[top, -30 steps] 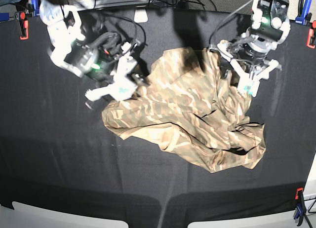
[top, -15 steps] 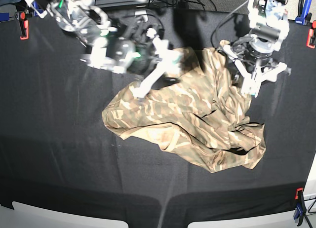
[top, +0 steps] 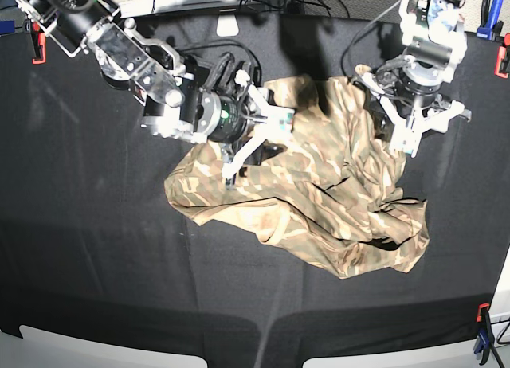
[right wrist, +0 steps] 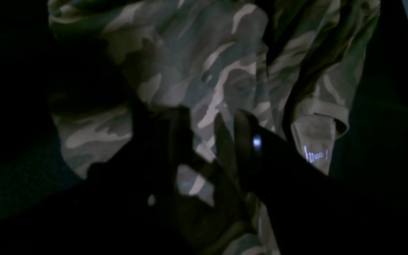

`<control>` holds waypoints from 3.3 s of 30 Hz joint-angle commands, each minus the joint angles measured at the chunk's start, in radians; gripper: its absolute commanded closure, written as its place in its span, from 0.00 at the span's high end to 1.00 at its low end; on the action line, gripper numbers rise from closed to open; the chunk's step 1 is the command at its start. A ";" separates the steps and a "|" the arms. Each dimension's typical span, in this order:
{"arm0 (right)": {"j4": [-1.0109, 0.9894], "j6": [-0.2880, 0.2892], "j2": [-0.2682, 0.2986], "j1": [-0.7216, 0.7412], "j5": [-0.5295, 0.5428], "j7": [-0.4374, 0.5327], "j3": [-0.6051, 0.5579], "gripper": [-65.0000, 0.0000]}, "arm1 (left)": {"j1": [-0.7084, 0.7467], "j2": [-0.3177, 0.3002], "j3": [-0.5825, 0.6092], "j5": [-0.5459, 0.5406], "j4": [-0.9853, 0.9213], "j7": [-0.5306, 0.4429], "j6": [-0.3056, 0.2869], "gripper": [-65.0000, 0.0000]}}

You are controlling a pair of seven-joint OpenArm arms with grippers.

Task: Layout the t-shirt on the table in an organized manner, then fold the t-shirt properly
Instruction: 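Lower both grippers onto the crumpled camouflage shirt and grasp its edges, then pull the grasped shirt edges apart, spreading the shirt across the table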

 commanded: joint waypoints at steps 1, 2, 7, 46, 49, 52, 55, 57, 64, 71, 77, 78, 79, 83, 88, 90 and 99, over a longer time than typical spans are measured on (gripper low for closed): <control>0.014 -0.005 -0.004 0.019 0.000 0.024 0.006 0.38 | -0.005 -0.006 -0.004 0.009 0.016 -0.017 0.005 0.45; 0.012 -0.005 -0.013 0.019 -0.006 0.023 0.005 0.37 | -0.005 -0.006 -0.004 0.009 0.016 -0.017 0.005 0.45; -0.022 -0.005 -0.071 0.018 -0.006 0.023 0.004 0.37 | -0.005 -0.006 -0.004 0.009 0.016 -0.016 0.006 0.45; 0.272 -0.005 0.013 -0.031 0.277 -0.327 0.026 0.47 | -0.005 -0.006 -0.004 0.009 0.016 -0.017 0.006 0.45; 0.270 -0.005 0.039 -0.031 0.191 -0.272 -0.022 0.47 | -0.005 -0.005 -0.004 0.009 0.016 -0.017 0.006 0.45; 0.270 -0.005 0.053 -0.031 0.053 -0.201 -0.082 0.47 | -0.005 -0.006 -0.004 0.009 0.016 -0.017 0.006 0.45; 0.270 -0.005 0.055 -0.031 -0.014 -0.158 -0.139 0.47 | -0.005 -0.006 -0.004 0.009 0.016 -0.017 0.006 0.45; 0.262 -0.005 0.055 -0.030 -0.045 -0.158 -0.174 0.47 | -0.005 -0.006 -0.004 0.009 0.016 -0.017 0.006 0.45; 0.170 -0.005 0.043 -0.006 -0.143 -0.124 -0.229 0.47 | -0.005 -0.006 -0.004 0.009 0.016 -0.017 0.007 0.45; 0.103 -0.005 -0.011 0.025 -0.183 -0.066 -0.230 0.37 | -0.005 -0.006 -0.004 0.009 0.016 -0.017 0.007 0.45; 0.098 -0.005 -0.024 0.028 -0.173 -0.065 -0.230 0.34 | -0.005 -0.006 -0.004 0.009 0.016 -0.017 0.007 0.45; 0.098 -0.005 -0.024 0.028 -0.173 -0.065 -0.230 0.34 | -0.005 -0.006 -0.004 0.009 0.016 -0.017 0.007 0.45; 0.097 -0.005 -0.025 0.028 -0.173 -0.065 -0.230 0.34 | -0.005 -0.006 -0.004 0.009 0.016 -0.017 0.007 0.45; 0.080 -0.005 -0.026 0.028 -0.172 -0.065 -0.230 0.29 | -0.005 -0.006 -0.004 0.009 0.016 -0.017 0.007 0.45; 0.030 -0.005 -0.026 0.028 -0.172 -0.064 -0.230 0.26 | -0.005 -0.006 -0.004 0.009 0.016 -0.017 0.007 0.45; 0.027 -0.005 -0.026 0.028 -0.172 -0.063 -0.230 0.26 | -0.005 -0.006 -0.004 0.009 0.016 -0.017 0.007 0.45; 0.027 -0.005 -0.100 0.028 -0.172 -0.032 -0.230 0.00 | -0.005 -0.006 -0.004 0.009 0.016 -0.017 0.007 0.45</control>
